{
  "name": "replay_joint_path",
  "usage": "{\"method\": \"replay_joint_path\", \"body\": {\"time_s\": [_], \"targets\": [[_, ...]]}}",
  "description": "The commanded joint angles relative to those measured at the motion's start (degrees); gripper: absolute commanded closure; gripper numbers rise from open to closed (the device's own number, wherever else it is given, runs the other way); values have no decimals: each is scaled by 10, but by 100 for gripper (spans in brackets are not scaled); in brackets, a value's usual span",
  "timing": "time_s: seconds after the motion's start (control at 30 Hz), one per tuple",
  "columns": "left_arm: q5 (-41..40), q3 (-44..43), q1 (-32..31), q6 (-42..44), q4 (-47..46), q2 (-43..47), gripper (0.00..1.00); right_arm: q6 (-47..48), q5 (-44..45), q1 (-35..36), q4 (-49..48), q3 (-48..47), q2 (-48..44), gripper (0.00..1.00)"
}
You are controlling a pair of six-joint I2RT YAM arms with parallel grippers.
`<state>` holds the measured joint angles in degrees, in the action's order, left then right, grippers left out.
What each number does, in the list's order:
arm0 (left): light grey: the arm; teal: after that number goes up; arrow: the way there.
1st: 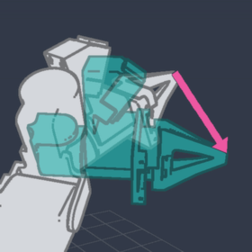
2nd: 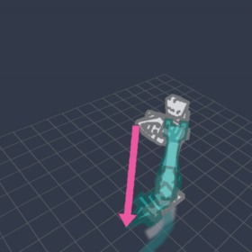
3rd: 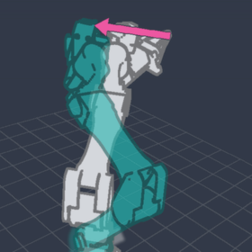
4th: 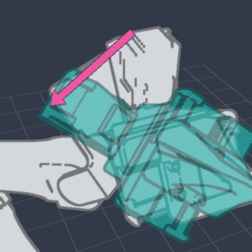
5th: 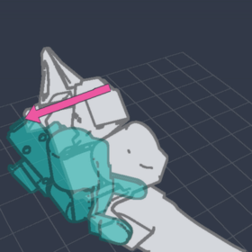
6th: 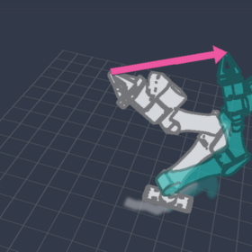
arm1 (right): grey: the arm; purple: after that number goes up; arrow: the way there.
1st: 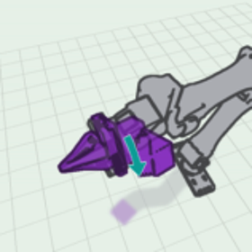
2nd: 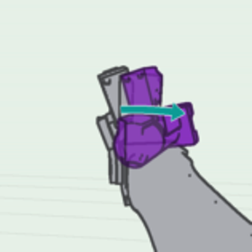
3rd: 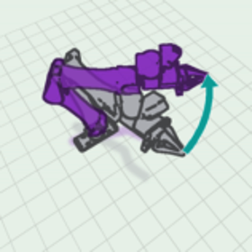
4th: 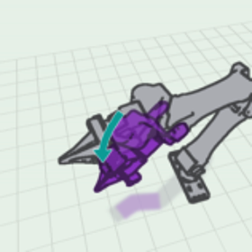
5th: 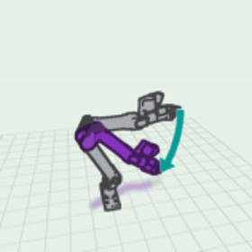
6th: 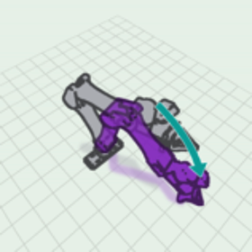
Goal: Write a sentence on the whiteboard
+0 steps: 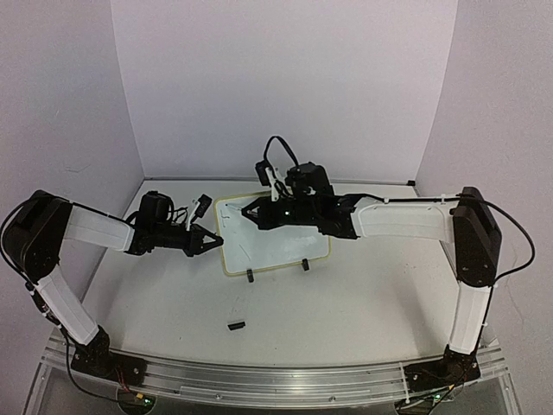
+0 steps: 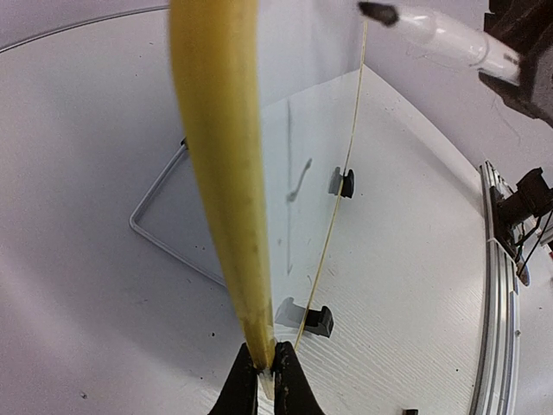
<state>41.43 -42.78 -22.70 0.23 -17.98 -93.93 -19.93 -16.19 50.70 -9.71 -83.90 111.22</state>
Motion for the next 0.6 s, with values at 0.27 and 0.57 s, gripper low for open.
{"method": "replay_joint_path", "body": {"time_s": [0.27, 0.57], "targets": [[-47, -17, 1, 21, 16, -2, 100, -9, 18, -5, 3, 1, 13, 100], [-48, -17, 1, 21, 17, -2, 100, -16, 2, -5, 13, 28, 14, 100]]}}
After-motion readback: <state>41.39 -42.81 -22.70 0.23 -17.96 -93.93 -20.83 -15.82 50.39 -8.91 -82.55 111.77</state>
